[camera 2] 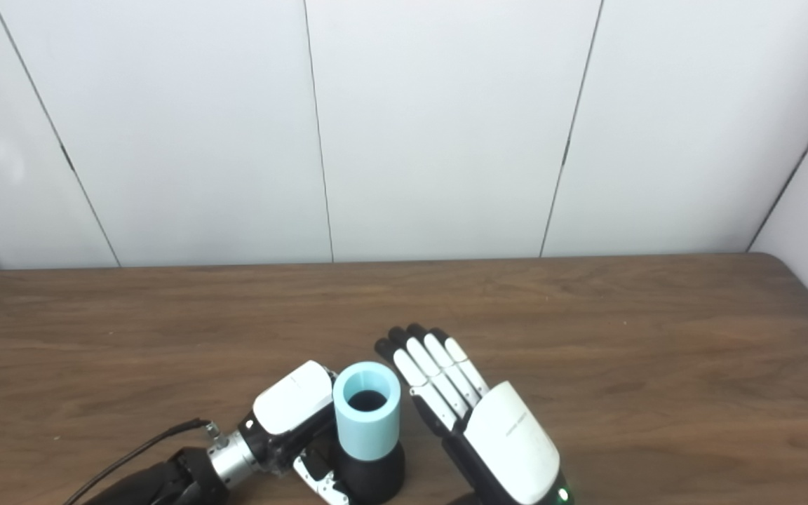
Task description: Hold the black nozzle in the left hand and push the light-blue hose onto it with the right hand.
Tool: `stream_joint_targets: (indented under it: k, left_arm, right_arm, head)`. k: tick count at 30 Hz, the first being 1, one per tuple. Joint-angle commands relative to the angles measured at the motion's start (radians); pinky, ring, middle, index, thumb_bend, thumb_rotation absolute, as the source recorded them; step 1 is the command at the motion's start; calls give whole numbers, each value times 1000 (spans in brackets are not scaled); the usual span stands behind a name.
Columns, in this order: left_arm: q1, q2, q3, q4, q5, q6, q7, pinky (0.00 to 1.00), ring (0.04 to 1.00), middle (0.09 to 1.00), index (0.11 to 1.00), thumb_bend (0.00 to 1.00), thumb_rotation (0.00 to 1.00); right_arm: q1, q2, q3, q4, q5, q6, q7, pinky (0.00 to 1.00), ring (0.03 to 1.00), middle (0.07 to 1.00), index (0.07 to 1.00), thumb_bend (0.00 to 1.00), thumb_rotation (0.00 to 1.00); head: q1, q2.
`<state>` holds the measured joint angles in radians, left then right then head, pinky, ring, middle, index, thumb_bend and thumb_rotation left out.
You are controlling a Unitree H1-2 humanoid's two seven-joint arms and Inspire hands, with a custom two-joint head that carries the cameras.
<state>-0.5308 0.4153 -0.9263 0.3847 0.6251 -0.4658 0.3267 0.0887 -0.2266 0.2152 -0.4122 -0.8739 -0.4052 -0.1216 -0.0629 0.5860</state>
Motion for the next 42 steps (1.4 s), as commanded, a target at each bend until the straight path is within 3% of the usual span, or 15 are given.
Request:
stream_joint_targets:
  k: [1,6,9,11,13,15,16,17,20,22,23,24,26,27,42]
  left_arm:
    - [120,-41,-96,83,52,-4,-116,194,251,474,484,524,0]
    - [121,-42,-94,84,40,-4,-120,168,219,472,483,524,0]
    - [119,-44,-96,89,41,-4,-114,174,228,473,483,524,0]
    - [119,-44,-95,87,46,-4,-113,182,239,473,483,524,0]
    - [122,-45,-87,83,50,-3,-123,182,237,473,484,524,0]
    - [124,-44,-84,80,52,-3,-124,179,230,473,484,524,0]
    - [125,-44,-84,79,54,-3,-120,174,226,472,484,524,0]
    - [125,-43,-84,79,56,-3,-117,172,225,472,483,524,0]
    - [127,-45,-82,87,55,-3,-108,210,282,434,514,518,0]
    - [136,-49,-58,84,73,0,-116,272,367,450,521,520,0]
    - [141,-51,-45,81,78,5,-128,359,465,520,508,520,31]
    - [145,-52,-34,78,79,12,-142,446,553,581,569,771,61]
    - [153,-54,-15,74,79,25,-173,598,678,673,659,956,120]
    - [157,-55,-6,69,83,37,-188,630,707,698,684,979,136]
    - [185,-31,55,3,149,152,-299,726,819,833,824,1000,310]
  right_arm:
    - [-32,-1,-24,-33,4,-27,-34,1000,1000,1000,1000,994,967]
    - [-34,15,-72,-34,20,-3,-43,1000,1000,1000,1000,983,978]
    - [-34,35,-111,-2,66,-12,-86,1000,1000,1000,1000,892,983]
    - [-35,55,-133,36,123,-25,-120,1000,1000,1000,1000,686,997]
    - [-34,90,-162,83,236,-7,-138,897,954,963,952,466,994]
    - [-29,111,-186,115,317,11,-137,817,915,928,909,338,970]
    - [-25,116,-195,129,349,19,-129,765,886,905,876,264,793]
    - [-23,120,-202,138,372,24,-122,724,859,895,865,243,707]
    - [-13,123,-214,163,418,61,-94,641,797,899,870,264,650]
    - [-12,123,-218,168,425,83,-83,774,879,916,884,294,718]
    - [-12,123,-219,170,429,88,-79,810,901,924,891,312,764]
    - [-12,123,-219,170,435,92,-74,831,915,931,896,327,795]
    - [-12,122,-221,173,438,95,-70,843,922,939,903,347,834]
    - [-12,122,-222,175,436,94,-70,847,923,939,905,354,844]
    - [-14,126,-227,175,432,121,-64,885,947,960,926,346,877]
  head:
    - [-1,1]
    - [-4,0]
    - [-3,0]
    - [-2,-1]
    - [2,2]
    - [-1,3]
    - [-1,3]
    - [-1,3]
    - [2,4]
    - [-1,5]
    - [-2,6]
    - [-2,6]
    - [-2,6]
    - [-2,6]
    - [4,6]
